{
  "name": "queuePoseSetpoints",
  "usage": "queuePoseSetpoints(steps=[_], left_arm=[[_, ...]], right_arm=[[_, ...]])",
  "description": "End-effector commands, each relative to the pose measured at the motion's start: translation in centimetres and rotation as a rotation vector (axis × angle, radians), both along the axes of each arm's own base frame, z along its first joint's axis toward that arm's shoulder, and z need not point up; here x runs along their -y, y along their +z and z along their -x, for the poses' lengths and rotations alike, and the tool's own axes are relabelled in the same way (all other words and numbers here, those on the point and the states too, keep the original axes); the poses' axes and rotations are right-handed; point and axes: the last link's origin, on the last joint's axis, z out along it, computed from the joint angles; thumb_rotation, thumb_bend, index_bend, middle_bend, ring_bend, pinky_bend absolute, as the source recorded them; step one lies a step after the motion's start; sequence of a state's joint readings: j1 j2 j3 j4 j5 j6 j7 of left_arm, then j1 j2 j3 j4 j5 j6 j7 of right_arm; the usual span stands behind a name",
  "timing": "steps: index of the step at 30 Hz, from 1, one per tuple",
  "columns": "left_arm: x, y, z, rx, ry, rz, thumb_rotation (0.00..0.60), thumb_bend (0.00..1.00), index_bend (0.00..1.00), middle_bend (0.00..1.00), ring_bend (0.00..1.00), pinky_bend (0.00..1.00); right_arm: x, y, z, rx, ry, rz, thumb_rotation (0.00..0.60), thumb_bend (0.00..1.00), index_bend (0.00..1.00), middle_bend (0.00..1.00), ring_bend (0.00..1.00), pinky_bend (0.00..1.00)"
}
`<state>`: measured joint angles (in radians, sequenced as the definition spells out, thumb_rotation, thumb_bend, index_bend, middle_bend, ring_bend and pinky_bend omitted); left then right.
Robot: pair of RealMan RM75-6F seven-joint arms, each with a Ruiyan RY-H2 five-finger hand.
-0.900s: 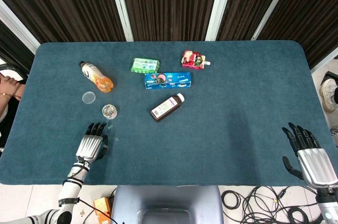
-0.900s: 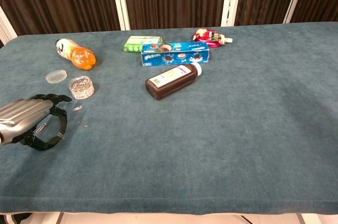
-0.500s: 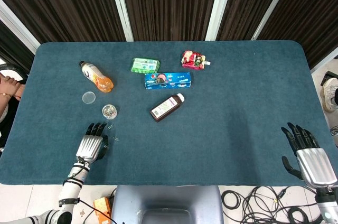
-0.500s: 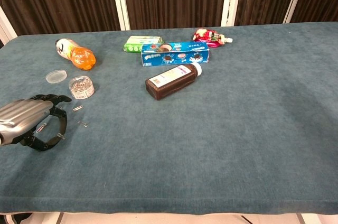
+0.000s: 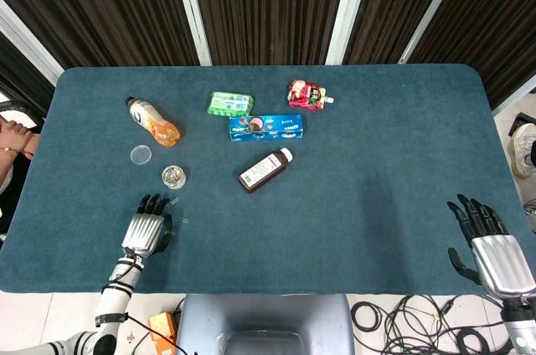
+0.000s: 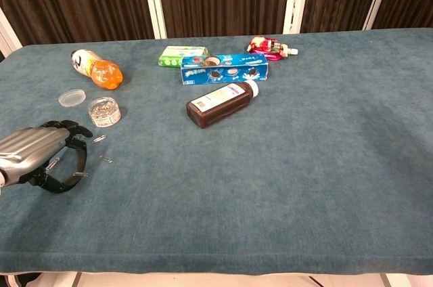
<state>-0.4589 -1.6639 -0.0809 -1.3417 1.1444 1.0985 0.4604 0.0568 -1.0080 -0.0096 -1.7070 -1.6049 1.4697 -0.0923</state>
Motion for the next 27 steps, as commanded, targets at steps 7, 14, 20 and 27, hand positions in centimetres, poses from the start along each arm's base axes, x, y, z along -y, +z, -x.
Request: queuePoseSetpoints(steps=[7,14,20,27], left_arm=[[0.0,0.0,0.1,0.001,0.007,-0.026,0.600,0.36,0.87,0.20,0.00,0.03],[-0.1,0.7,-0.1,0.003,0.006,-0.051,0.600,0.39,0.87,0.20,0.00,0.02],[-1.6,3.8,-1.6,0.058,-0.032,-0.156,0.600,0.39,0.87,0.20,0.00,0.02],[-6.1,6.8,-4.0,0.113,-0.008,-0.215,0.600,0.39,0.87,0.21,0.00,0.02]], right_arm=[[0.0,0.0,0.0,0.001,0.001,0.001,0.600,0.37,0.00,0.00,0.00,0.12],[0.0,-0.1,0.0,-0.002,-0.001,-0.001,0.600,0.37,0.00,0.00,0.00,0.12],[0.0,0.0,0.0,-0.001,-0.001,0.000,0.600,0.37,0.00,0.00,0.00,0.12],[0.2,-0.2,0.0,-0.005,-0.003,-0.006,0.600,0.37,0.00,0.00,0.00,0.12]])
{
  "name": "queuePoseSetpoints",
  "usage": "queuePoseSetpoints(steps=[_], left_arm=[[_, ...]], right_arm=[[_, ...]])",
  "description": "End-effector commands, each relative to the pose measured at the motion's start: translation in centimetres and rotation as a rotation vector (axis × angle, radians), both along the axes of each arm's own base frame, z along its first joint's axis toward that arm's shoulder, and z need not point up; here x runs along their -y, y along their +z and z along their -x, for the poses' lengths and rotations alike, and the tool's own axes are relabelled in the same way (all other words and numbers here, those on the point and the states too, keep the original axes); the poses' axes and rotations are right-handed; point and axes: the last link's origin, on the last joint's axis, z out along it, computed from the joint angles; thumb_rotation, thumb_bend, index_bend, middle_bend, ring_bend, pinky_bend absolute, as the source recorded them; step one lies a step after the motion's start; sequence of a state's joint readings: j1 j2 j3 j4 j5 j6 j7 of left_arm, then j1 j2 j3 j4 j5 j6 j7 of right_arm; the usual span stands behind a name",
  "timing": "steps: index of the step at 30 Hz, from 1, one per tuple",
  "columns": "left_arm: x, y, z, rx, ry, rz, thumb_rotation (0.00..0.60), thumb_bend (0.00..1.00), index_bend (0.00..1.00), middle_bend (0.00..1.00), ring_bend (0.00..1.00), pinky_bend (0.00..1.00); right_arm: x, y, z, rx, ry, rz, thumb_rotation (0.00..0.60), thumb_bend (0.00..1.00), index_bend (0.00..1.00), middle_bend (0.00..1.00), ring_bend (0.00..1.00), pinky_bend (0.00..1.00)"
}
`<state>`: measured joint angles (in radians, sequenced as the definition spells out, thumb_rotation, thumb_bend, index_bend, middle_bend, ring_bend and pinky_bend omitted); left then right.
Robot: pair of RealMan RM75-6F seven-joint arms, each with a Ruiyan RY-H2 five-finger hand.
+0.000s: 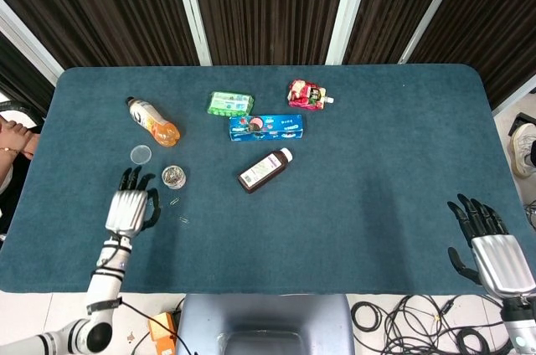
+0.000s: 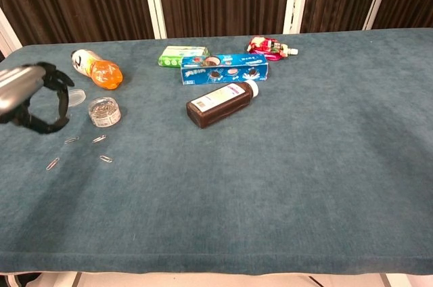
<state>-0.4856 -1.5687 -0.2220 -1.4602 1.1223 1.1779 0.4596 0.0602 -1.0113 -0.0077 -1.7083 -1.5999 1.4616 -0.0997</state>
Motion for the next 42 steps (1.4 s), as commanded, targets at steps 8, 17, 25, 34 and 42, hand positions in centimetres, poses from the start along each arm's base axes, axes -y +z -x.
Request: queuePoseSetpoints(steps=[8,17,25,34,42], left_arm=[[-7.3,1.0,-3.1,0.053,0.081,-0.001,0.600,0.39,0.87,0.21,0.00,0.02],[-9.5,-1.3,-2.5,0.029,0.151,0.046,0.600,0.39,0.87,0.22,0.01,0.02],[-10.0,-2.6,-1.9,0.020,0.174,0.064,0.600,0.39,0.84,0.22,0.01,0.02],[-9.9,-2.6,-1.4,0.047,0.185,0.064,0.600,0.39,0.68,0.19,0.01,0.03],[-9.8,-2.6,-1.2,0.051,0.180,0.093,0.600,0.37,0.58,0.16,0.01,0.03]], right_arm=[[0.3,-0.1,0.1,-0.004,-0.009,-0.002,0.600,0.37,0.00,0.00,0.00,0.12],[0.1,0.1,0.2,-0.001,-0.011,0.004,0.600,0.37,0.00,0.00,0.00,0.12],[-0.1,0.4,0.2,0.005,-0.005,0.009,0.600,0.37,0.00,0.00,0.00,0.12],[-0.1,0.4,0.2,0.007,-0.001,0.005,0.600,0.37,0.00,0.00,0.00,0.12],[-0.1,0.3,0.1,0.006,-0.002,0.005,0.600,0.37,0.00,0.00,0.00,0.12]])
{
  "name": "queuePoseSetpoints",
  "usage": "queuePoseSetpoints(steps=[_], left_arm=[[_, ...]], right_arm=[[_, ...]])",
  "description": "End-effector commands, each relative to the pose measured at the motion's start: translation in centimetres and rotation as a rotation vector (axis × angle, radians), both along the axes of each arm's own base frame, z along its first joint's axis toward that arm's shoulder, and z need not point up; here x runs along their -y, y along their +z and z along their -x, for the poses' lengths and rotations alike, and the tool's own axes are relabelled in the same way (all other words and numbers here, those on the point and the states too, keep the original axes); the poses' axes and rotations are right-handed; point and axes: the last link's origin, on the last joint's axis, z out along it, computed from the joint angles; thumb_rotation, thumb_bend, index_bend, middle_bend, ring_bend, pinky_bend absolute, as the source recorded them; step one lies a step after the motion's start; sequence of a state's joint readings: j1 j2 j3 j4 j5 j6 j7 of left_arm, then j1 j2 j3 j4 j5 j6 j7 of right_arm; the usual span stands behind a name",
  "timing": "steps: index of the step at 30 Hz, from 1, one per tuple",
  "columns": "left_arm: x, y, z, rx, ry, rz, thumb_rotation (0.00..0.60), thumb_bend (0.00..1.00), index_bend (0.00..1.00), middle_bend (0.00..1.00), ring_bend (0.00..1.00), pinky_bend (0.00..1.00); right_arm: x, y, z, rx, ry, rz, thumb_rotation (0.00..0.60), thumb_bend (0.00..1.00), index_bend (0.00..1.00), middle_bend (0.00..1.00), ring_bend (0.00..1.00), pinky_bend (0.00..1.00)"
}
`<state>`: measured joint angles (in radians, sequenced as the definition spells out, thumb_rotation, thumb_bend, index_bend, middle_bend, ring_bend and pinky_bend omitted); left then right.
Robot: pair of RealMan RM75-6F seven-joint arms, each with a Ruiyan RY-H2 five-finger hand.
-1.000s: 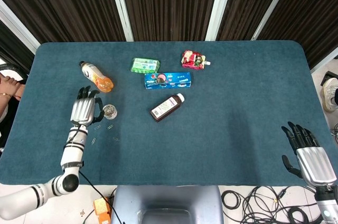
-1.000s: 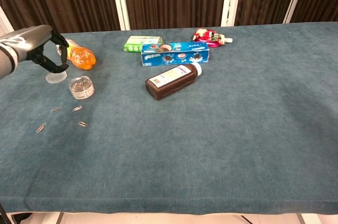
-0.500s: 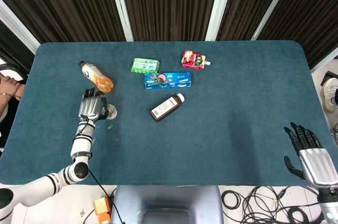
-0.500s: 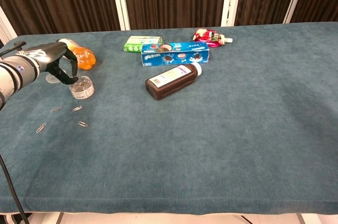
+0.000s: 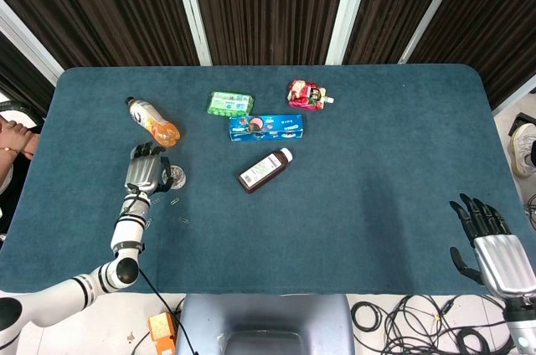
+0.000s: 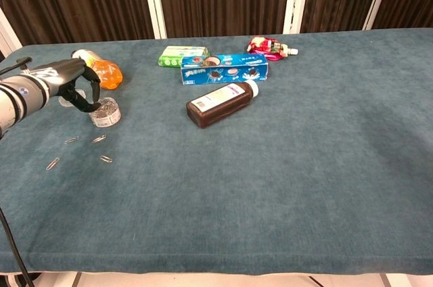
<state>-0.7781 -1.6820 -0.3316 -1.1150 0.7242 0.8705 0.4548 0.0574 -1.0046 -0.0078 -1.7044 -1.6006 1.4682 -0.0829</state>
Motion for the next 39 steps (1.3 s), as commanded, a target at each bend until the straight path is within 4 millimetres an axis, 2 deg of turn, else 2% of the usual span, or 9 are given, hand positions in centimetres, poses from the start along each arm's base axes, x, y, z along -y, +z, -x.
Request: queuePoseSetpoints(steps=[1,6,11,22,25,28,31,33,39], left_arm=[[0.0,0.0,0.0,0.008,0.003,0.010,0.600,0.37,0.55,0.16,0.01,0.03],[-0.1,0.1,0.1,0.023,0.006,0.015,0.600,0.35,0.42,0.13,0.00,0.03],[-0.1,0.1,0.2,0.025,0.010,0.029,0.600,0.34,0.35,0.12,0.00,0.03],[-0.1,0.6,0.1,0.040,0.002,0.024,0.600,0.32,0.28,0.10,0.00,0.03],[0.3,1.1,-0.4,0.064,-0.020,0.012,0.600,0.33,0.23,0.10,0.00,0.03],[1.2,2.5,-1.0,0.077,-0.071,-0.014,0.600,0.33,0.14,0.09,0.00,0.04],[3.6,4.6,-1.3,0.077,-0.141,-0.038,0.600,0.32,0.06,0.09,0.00,0.04],[6.1,6.4,-1.0,0.052,-0.217,-0.071,0.600,0.32,0.02,0.08,0.00,0.04],[16.2,10.8,2.3,0.038,-0.384,-0.148,0.600,0.34,0.00,0.04,0.00,0.02]], right_arm=[[0.0,0.0,0.0,-0.001,0.000,-0.001,0.600,0.37,0.00,0.00,0.00,0.12],[0.0,0.0,0.0,0.000,-0.001,0.001,0.600,0.37,0.00,0.00,0.00,0.12],[0.0,0.1,0.0,0.001,0.000,0.003,0.600,0.37,0.00,0.00,0.00,0.12],[-0.1,0.1,0.0,0.003,0.001,0.003,0.600,0.37,0.00,0.00,0.00,0.12],[-0.1,0.1,0.1,0.002,0.000,0.003,0.600,0.37,0.00,0.00,0.00,0.12],[-0.1,0.2,0.1,0.001,0.000,0.004,0.600,0.37,0.00,0.00,0.00,0.12],[-0.2,0.2,0.1,0.003,0.000,0.003,0.600,0.37,0.00,0.00,0.00,0.12],[-0.2,0.3,0.1,0.004,-0.001,0.005,0.600,0.37,0.00,0.00,0.00,0.12],[-0.3,0.3,0.2,0.000,-0.008,0.013,0.600,0.37,0.00,0.00,0.00,0.12]])
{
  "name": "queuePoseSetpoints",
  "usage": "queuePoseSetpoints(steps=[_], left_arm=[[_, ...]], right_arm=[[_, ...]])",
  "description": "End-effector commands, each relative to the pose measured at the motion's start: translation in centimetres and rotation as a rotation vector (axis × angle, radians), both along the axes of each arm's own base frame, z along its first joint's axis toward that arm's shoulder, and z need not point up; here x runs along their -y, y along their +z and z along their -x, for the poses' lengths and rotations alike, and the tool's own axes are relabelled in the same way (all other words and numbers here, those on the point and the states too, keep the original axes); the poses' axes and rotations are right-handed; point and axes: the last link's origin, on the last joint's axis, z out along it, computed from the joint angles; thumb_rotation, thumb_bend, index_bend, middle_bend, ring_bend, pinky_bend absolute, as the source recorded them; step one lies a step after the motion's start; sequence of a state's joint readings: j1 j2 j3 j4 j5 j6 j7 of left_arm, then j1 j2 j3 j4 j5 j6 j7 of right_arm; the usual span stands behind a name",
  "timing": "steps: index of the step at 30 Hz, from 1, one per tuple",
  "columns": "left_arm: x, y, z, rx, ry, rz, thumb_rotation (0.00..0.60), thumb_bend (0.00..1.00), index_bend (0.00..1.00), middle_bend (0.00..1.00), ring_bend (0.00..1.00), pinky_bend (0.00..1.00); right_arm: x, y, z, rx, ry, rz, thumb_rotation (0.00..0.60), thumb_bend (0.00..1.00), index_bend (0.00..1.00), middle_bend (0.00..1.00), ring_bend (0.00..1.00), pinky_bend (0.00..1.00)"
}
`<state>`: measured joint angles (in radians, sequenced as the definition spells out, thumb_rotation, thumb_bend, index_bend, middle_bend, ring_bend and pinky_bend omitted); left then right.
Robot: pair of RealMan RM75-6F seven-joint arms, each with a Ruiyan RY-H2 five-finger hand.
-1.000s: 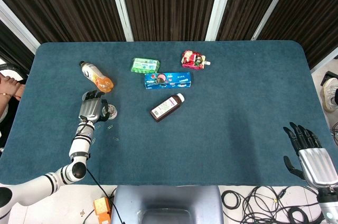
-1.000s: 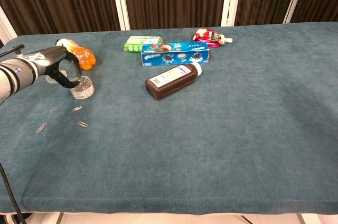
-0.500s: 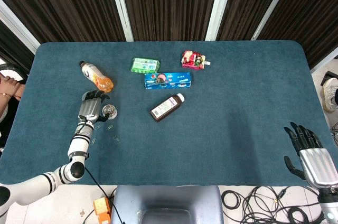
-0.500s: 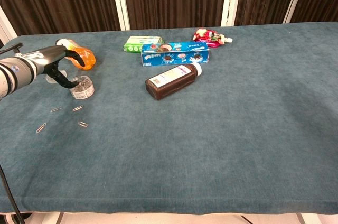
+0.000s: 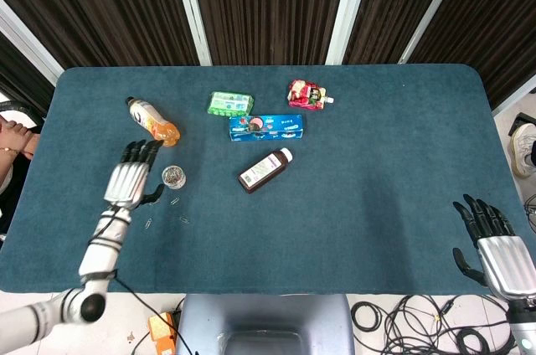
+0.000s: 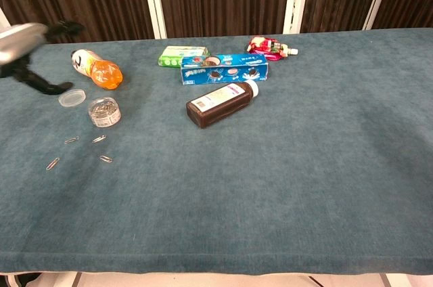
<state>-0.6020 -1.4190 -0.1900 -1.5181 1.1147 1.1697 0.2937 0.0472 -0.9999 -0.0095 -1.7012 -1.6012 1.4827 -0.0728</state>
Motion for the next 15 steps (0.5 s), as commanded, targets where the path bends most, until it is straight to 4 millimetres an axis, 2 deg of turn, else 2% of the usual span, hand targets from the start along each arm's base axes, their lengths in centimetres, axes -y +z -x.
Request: queuePoseSetpoints(steps=[1,3,6,9,15], left_arm=[[10.7,4.6,3.7,0.013,-0.119,-0.054,0.600,0.34,0.00,0.02,0.00,0.02],[13.8,5.3,5.4,-0.003,-0.101,-0.065,0.600,0.34,0.00,0.00,0.00,0.01],[16.2,5.8,7.0,-0.027,-0.091,-0.120,0.600,0.34,0.00,0.00,0.00,0.00],[16.7,5.9,7.8,-0.027,-0.084,-0.178,0.600,0.34,0.00,0.00,0.00,0.00],[16.6,6.1,8.9,-0.047,-0.031,-0.147,0.600,0.34,0.00,0.00,0.00,0.00]], right_arm=[[0.0,-0.2,0.0,-0.004,-0.004,0.002,0.600,0.37,0.00,0.00,0.00,0.12],[0.2,-0.4,0.0,-0.011,-0.008,0.001,0.600,0.37,0.00,0.00,0.00,0.12],[0.4,-0.8,-0.1,-0.020,-0.012,-0.004,0.600,0.37,0.00,0.00,0.00,0.12],[0.5,-1.2,-0.2,-0.028,-0.015,-0.010,0.600,0.37,0.00,0.00,0.00,0.12],[0.9,-1.6,-0.3,-0.042,-0.017,-0.023,0.600,0.37,0.00,0.00,0.00,0.12]])
